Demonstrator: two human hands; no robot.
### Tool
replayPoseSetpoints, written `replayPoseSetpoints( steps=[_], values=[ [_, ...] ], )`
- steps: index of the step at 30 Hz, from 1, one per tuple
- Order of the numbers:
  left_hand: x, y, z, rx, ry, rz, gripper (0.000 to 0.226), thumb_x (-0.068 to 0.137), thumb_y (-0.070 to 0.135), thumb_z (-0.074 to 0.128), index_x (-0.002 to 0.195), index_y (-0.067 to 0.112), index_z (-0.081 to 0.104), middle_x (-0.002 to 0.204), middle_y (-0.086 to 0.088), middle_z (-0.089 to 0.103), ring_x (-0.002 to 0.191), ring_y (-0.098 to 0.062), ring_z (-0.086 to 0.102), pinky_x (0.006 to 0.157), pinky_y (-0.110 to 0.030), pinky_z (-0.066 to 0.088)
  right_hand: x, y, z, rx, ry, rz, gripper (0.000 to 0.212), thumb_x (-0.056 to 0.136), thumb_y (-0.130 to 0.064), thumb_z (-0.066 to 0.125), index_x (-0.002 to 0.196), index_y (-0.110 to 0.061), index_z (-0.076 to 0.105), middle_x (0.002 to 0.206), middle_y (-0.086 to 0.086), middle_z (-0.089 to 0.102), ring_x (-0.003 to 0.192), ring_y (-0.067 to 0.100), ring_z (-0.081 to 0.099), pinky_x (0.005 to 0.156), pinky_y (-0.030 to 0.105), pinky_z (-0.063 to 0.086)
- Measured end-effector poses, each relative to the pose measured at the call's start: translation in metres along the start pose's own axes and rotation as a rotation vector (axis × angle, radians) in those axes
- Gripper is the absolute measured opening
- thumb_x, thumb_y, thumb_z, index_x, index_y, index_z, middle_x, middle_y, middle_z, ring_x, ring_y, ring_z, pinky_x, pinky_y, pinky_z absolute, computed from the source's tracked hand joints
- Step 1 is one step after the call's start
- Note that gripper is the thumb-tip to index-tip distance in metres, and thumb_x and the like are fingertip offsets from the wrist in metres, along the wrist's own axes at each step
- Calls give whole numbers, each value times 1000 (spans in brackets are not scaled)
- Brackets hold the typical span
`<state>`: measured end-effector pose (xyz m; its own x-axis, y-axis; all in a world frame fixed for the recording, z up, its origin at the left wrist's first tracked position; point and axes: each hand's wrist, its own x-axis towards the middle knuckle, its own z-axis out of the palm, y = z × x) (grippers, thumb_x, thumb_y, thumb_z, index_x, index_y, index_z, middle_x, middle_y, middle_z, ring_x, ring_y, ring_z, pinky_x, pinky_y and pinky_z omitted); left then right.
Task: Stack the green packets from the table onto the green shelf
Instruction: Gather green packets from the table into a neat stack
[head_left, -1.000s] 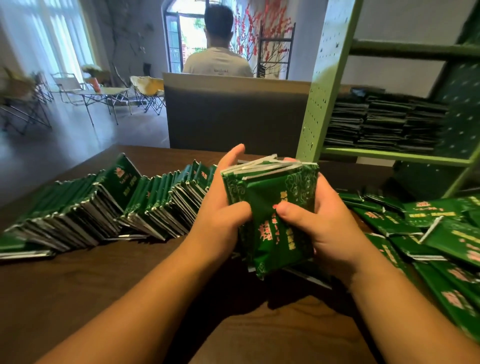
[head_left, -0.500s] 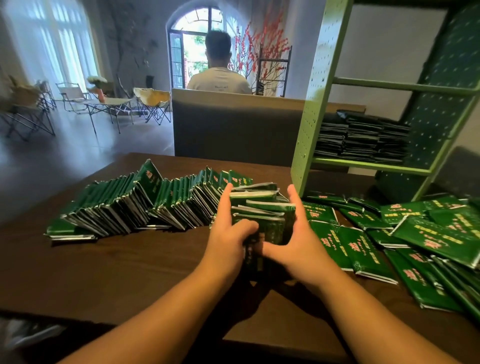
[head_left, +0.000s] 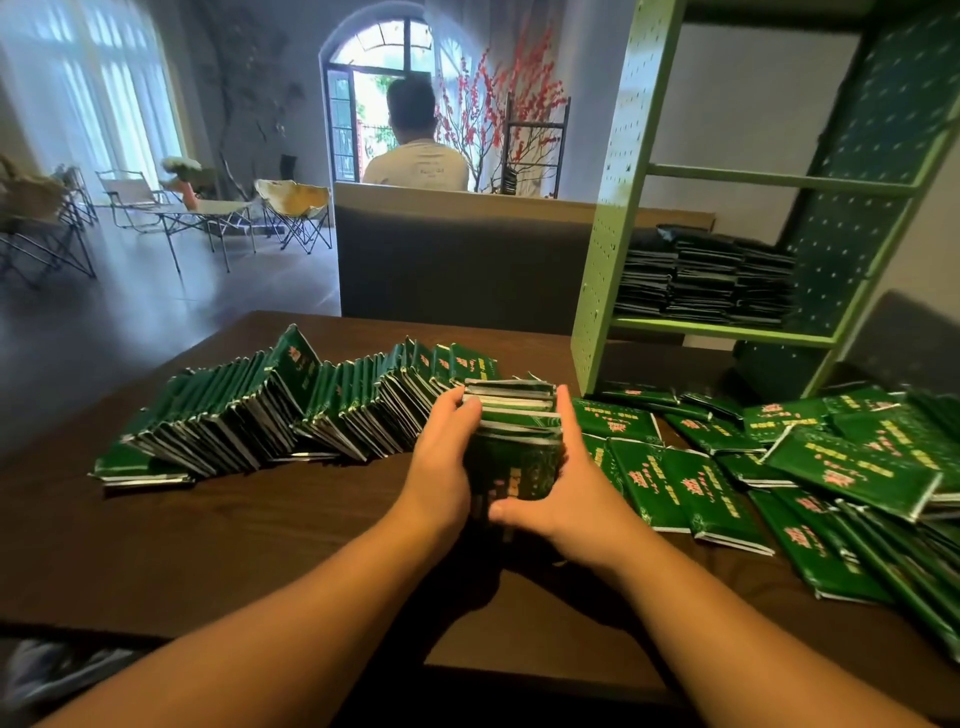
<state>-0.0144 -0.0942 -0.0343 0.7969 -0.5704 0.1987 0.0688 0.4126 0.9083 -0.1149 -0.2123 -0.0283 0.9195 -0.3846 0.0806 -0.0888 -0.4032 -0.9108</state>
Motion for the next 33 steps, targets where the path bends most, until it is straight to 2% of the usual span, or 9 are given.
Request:
replayPoseSetpoints(
  steps=[4,9,11,16,22,24,27,30,33],
  values=[
    [-1,-6,1,-25,-25,-110,60,91,55,55,126,9,68,129,-22,67,124,-40,62,109,-60,43,0,3,6,-69,-14,20,138,56,-32,94,157,-45,1,144,-10,52,130,14,54,111,42,46],
    [-1,2,1,-88,16,-95,50,85,50,51,117,17,70,118,-15,74,109,-30,71,90,-45,56,-1,3,4,-110,47,15,120,66,-28,93,151,-41,9,139,-8,49,128,17,50,110,43,46],
    [0,-4,-1,-107,-7,-127,52,87,54,53,119,17,70,120,-16,72,112,-31,70,96,-50,55,-1,5,5,-125,54,17,115,67,-27,92,147,-40,11,139,-5,50,128,18,52,109,43,47],
    [0,-15,2,-95,52,-163,101,62,78,75,135,11,57,132,-22,64,122,-39,63,107,-62,46,2,8,11,-113,81,22,113,68,-23,91,149,-36,13,135,-3,54,123,18,55,103,33,48],
    [9,0,7,28,-88,-87,82,78,67,60,138,12,54,131,-14,67,123,-31,64,99,-47,54,3,-2,-7,100,171,-6,94,67,-9,91,137,-36,34,122,-6,64,111,13,63,86,30,56],
    [14,7,9,182,-204,-73,67,84,51,64,141,18,52,130,-5,68,124,-29,64,87,-33,59,4,-8,-21,200,190,6,89,67,-4,90,135,-32,38,120,-1,67,108,17,67,89,38,58],
    [12,16,19,279,-364,-46,72,77,32,72,144,29,45,131,2,65,114,-11,68,82,-23,57,3,-20,-46,355,179,10,81,68,4,88,132,-22,45,118,7,71,105,24,72,90,46,59],
    [15,24,45,339,-389,-3,74,74,38,78,137,47,43,130,9,61,117,-9,65,90,-29,59,0,-29,-75,517,175,-15,83,60,9,87,133,-6,50,112,18,74,100,34,74,85,50,61],
    [23,22,75,345,-370,13,88,64,43,87,141,43,45,129,5,65,121,-16,64,99,-41,56,-3,-31,-104,609,190,-53,85,56,2,87,133,1,52,112,23,73,99,39,73,80,51,61]
  ],
)
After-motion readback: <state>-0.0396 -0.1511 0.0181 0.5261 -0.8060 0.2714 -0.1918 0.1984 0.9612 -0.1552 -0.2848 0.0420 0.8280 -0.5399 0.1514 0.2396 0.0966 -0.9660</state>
